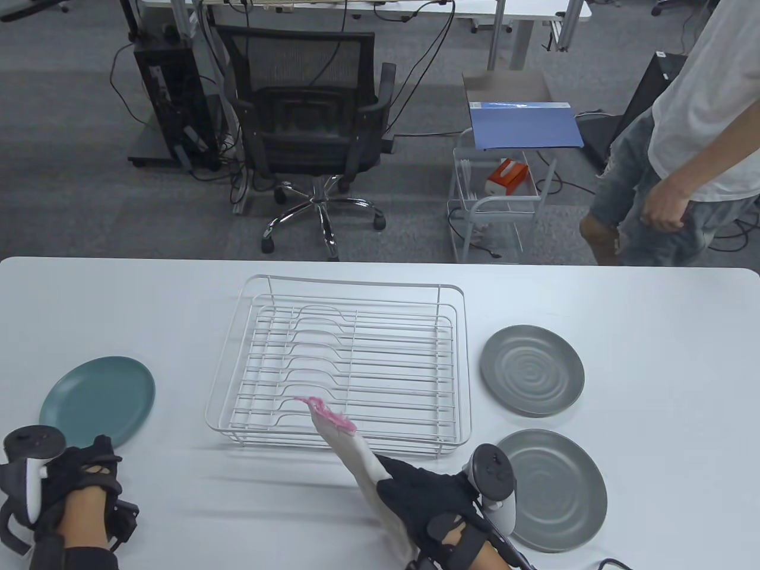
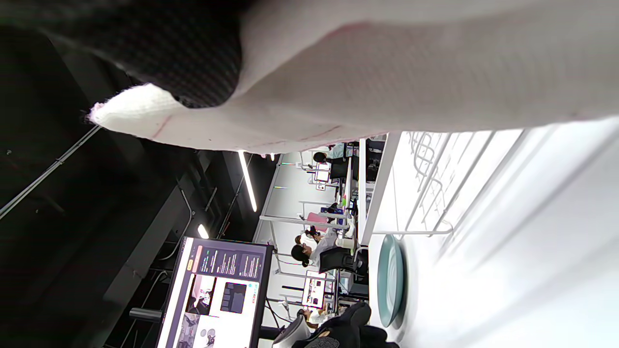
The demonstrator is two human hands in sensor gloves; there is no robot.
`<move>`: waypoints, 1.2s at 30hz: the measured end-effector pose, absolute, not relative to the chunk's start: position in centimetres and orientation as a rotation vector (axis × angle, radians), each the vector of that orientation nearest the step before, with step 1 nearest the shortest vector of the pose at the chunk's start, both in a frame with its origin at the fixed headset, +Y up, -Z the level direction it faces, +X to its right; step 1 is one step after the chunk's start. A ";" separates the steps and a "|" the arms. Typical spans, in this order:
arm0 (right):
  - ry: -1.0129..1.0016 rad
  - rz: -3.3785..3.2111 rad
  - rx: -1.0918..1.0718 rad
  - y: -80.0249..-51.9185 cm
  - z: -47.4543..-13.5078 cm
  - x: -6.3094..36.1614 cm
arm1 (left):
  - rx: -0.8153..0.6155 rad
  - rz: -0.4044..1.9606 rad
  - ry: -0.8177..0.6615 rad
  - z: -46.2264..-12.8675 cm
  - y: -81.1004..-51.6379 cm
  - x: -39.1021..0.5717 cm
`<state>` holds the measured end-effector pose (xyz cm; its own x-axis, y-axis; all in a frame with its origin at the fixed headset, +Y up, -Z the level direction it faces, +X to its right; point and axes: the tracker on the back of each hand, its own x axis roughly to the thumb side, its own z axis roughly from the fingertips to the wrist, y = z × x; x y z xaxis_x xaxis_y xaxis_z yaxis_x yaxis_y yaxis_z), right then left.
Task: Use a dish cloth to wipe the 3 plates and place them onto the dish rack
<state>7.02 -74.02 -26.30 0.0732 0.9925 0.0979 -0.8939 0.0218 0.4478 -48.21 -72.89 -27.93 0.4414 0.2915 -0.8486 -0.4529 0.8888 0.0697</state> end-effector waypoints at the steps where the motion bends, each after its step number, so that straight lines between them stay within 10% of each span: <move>1: 0.271 1.492 0.446 -74.0 -26.3 7.0 | -0.190 0.459 1.033 -27.9 -73.0 -48.6; 26: 0.282 1.545 0.384 -74.1 -26.4 7.6 | -0.368 0.280 1.207 -33.5 -75.4 -51.7; 36: 0.279 1.547 0.391 -74.2 -26.5 7.6 | -0.069 0.717 1.270 -30.9 -76.2 -51.5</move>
<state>7.59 -74.18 -26.49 0.0117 0.9975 0.0699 -0.9102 -0.0183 0.4138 -51.54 -76.19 -30.90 0.1128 0.4513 -0.8852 -0.5243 0.7838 0.3328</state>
